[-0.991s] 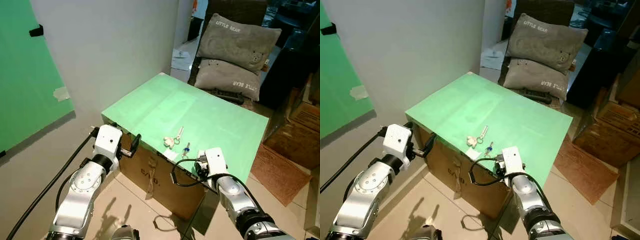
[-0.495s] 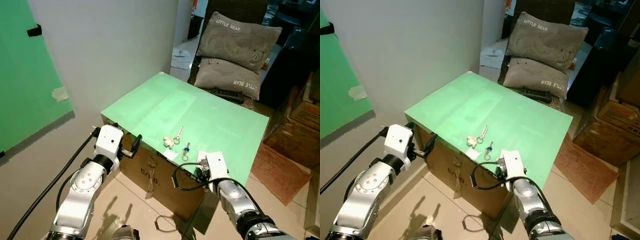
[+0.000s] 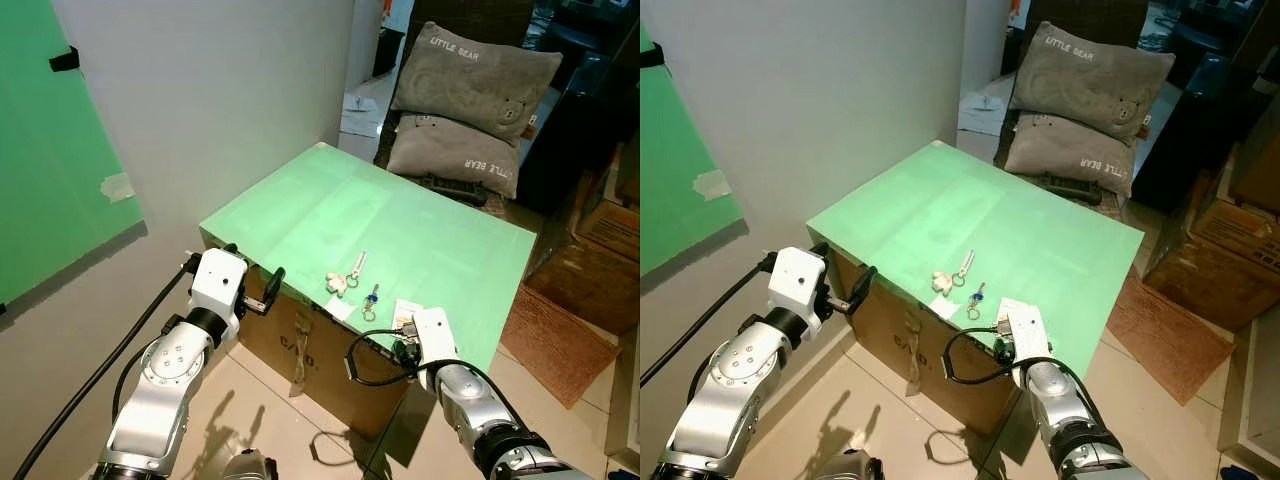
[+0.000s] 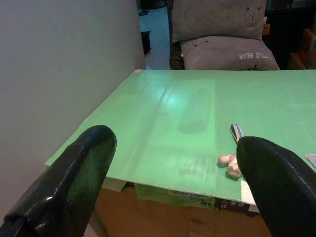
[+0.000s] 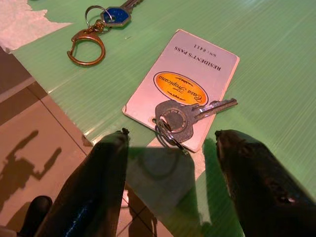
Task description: Hang keys on a hook
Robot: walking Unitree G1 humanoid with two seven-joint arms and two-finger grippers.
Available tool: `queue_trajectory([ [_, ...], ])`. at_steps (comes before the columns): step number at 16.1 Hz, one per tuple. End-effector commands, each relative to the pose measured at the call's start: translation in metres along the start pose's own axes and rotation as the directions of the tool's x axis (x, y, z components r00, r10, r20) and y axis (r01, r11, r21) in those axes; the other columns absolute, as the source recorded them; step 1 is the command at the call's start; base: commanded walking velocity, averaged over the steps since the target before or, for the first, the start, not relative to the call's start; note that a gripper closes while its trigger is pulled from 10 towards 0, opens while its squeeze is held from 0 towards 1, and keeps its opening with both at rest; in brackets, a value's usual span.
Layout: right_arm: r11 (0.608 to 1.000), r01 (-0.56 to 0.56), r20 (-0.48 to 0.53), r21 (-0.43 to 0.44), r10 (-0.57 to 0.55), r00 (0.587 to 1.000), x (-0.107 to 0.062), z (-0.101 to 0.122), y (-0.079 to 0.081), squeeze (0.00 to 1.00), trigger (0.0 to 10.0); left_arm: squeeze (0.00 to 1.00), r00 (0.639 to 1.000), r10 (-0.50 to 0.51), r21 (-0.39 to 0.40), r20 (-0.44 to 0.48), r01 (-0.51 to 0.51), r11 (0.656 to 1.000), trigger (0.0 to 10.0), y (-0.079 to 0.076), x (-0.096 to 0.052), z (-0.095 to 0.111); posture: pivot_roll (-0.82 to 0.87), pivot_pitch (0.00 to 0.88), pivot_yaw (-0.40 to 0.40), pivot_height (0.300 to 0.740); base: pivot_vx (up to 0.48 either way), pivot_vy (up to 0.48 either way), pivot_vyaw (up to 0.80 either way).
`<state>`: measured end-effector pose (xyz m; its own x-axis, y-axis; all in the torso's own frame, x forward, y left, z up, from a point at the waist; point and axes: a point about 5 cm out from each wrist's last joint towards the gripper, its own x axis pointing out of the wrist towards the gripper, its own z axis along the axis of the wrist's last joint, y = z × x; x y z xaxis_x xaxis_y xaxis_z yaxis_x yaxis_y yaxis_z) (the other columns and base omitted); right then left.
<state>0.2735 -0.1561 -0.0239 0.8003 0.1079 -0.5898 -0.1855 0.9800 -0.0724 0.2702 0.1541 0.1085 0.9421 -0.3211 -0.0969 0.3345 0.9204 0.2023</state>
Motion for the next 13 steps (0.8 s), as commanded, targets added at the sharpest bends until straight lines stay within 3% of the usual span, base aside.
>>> queue_trajectory([
  [1, 1.0, 0.008, -0.015, 0.015, -0.008, 1.0, 0.0002, -0.0011, -0.0015, 0.0, 0.0, 0.0, 1.0, -0.005, 0.016, 0.003, 0.005, 1.0, 10.0, -0.0008, -0.0004, 0.002, 0.16, 0.055, -0.033, 0.703, 0.0, 0.0, 0.0],
  [13, 1.0, -0.002, -0.033, 0.026, 0.003, 0.999, 0.0006, -0.0029, -0.0013, 0.0, 0.0, 0.0, 1.0, -0.007, 0.022, 0.011, 0.007, 1.0, 10.0, -0.0007, 0.0025, 0.0036, 0.17, 0.036, -0.035, 0.703, 0.0, 0.0, 0.0],
])
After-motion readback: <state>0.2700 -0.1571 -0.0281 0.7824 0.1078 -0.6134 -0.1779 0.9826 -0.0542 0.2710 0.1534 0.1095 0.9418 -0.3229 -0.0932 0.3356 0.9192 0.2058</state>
